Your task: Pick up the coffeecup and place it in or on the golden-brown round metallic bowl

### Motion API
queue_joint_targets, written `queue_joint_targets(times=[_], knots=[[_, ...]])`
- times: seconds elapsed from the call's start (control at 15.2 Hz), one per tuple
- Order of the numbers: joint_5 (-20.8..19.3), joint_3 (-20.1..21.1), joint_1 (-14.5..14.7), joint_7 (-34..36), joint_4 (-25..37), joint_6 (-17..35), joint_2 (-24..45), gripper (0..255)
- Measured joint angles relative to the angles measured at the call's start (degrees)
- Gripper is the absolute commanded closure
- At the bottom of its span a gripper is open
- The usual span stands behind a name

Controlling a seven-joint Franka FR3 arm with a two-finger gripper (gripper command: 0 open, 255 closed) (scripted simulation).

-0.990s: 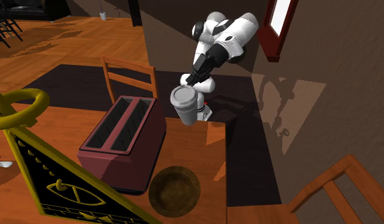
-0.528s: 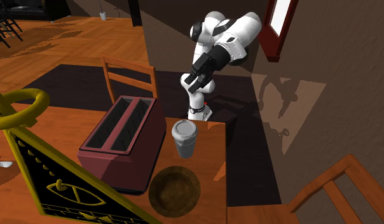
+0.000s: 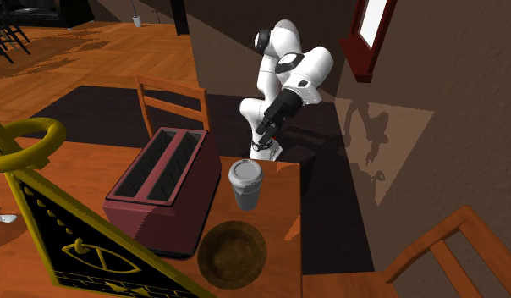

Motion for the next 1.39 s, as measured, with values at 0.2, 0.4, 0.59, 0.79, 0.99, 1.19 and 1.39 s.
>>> queue_joint_targets(times=[0.2, 0.4, 0.59, 0.79, 0.99, 1.19, 1.39], knots=[[-0.9, -0.6, 0.5, 1.4, -4.3, 4.1, -1.1, 0], [-2.4, -0.7, -0.6, 2.5, -4.8, 6.1, 0.2, 0], [-4.3, -0.5, -2.1, 3.7, -4.3, 7.9, 2.3, 0], [-5.0, -0.5, -2.7, 4.1, -4.1, 8.5, 3.0, 0], [-5.0, -0.5, -2.7, 4.1, -4.1, 8.6, 3.1, 0], [-5.0, -0.5, -2.7, 4.2, -4.1, 8.6, 3.1, 255], [-5.0, -0.5, -2.7, 4.1, -4.0, 8.6, 3.0, 255]])
